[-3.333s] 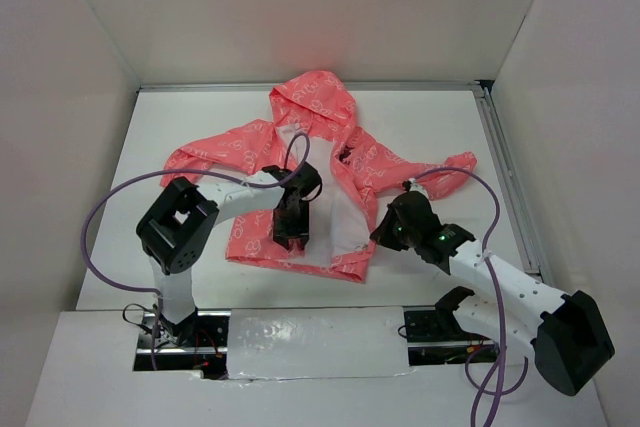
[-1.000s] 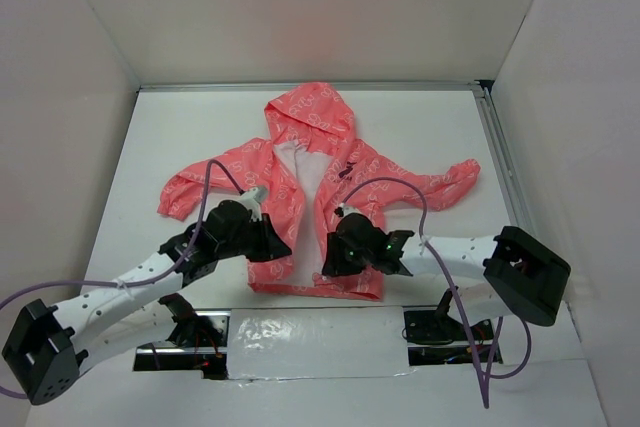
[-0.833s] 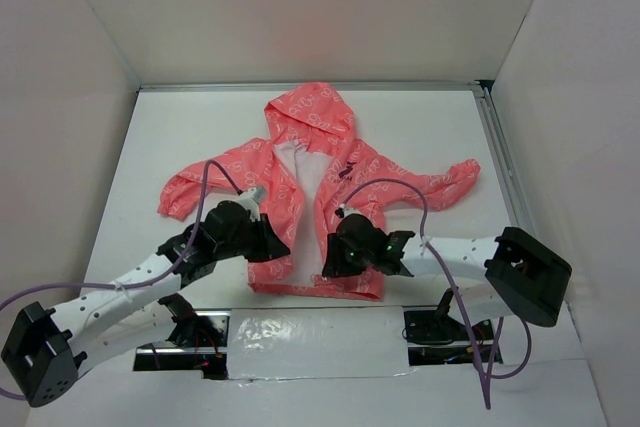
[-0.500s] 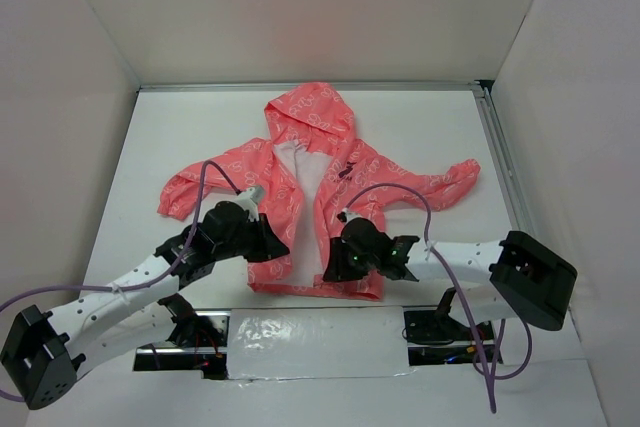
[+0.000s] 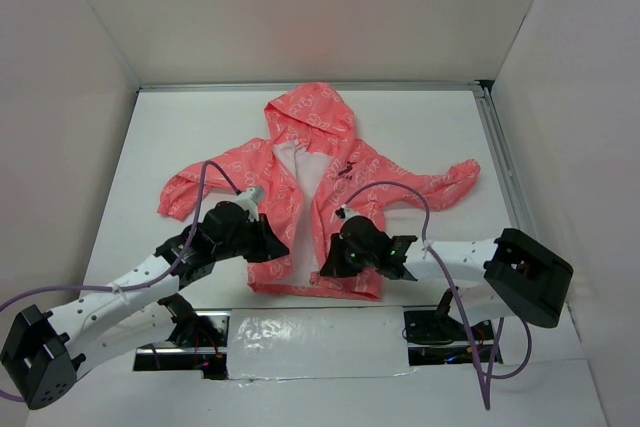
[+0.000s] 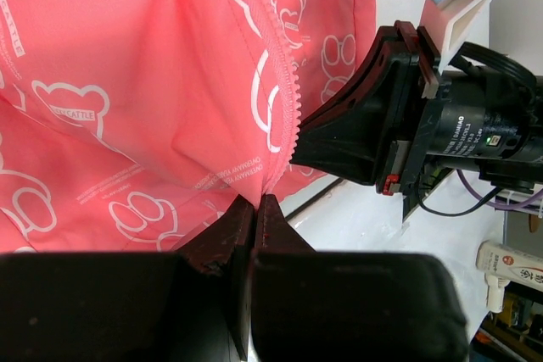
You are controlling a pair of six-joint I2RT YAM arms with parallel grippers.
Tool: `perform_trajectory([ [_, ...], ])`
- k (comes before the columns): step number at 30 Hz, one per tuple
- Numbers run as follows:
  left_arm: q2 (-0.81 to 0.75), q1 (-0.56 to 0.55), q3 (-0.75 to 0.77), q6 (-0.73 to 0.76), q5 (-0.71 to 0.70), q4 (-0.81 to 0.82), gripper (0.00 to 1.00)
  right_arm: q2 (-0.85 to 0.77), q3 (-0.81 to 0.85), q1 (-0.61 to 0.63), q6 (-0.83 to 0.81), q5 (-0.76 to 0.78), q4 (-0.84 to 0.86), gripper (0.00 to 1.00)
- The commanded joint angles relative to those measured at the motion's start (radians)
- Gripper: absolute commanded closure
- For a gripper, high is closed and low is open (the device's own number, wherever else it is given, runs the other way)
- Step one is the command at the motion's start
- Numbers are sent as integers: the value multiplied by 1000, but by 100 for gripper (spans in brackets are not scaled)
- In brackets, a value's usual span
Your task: Zip up the jacket
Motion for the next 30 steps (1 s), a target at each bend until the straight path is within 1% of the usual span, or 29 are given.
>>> perform_trajectory([
  [1, 2, 2, 28, 6, 15, 30, 100, -3, -24, -10, -33, -45, 154, 100],
  [3, 4, 3, 37, 12, 24, 41, 100, -49, -50, -10, -57, -101, 227, 100],
  [9, -25, 2, 80, 14, 52, 69, 100, -235, -73, -10, -129, -152, 349, 100],
  [11, -39, 2, 97, 15, 61, 82, 100, -273, -44, -13, -158, -187, 345, 100],
  [13, -68, 2, 108, 15, 76, 105, 100, -304, -9, -10, -198, -195, 293, 100],
  [15, -77, 2, 108, 0, 88, 127, 100, -334, -4, -14, -193, -198, 302, 100],
  [17, -86, 2, 106, -28, 90, 136, 100, -356, -25, -17, -178, -215, 367, 100],
  [20, -108, 2, 95, -46, 95, 161, 100, -387, -57, -19, -160, -201, 421, 100],
  [23, -128, 2, 83, -39, 102, 178, 100, -413, -83, -33, -141, -175, 437, 100],
  [24, -129, 3, 81, -37, 98, 176, 94, -419, -82, -34, -140, -163, 424, 100],
  [25, -119, 2, 85, -32, 84, 146, 91, -423, -65, -36, -138, -116, 345, 100],
  [27, -96, 2, 104, -31, 73, 87, 90, -436, -51, -37, -121, -42, 248, 100],
  [28, -64, 2, 109, -32, 69, 40, 90, -448, -47, -43, -98, 31, 155, 100],
  [29, -48, 2, 103, -29, 76, 26, 89, -459, -51, -45, -84, 64, 119, 100],
  [30, -30, 2, 95, -14, 97, 32, 77, -471, -59, -48, -68, 96, 84, 100],
])
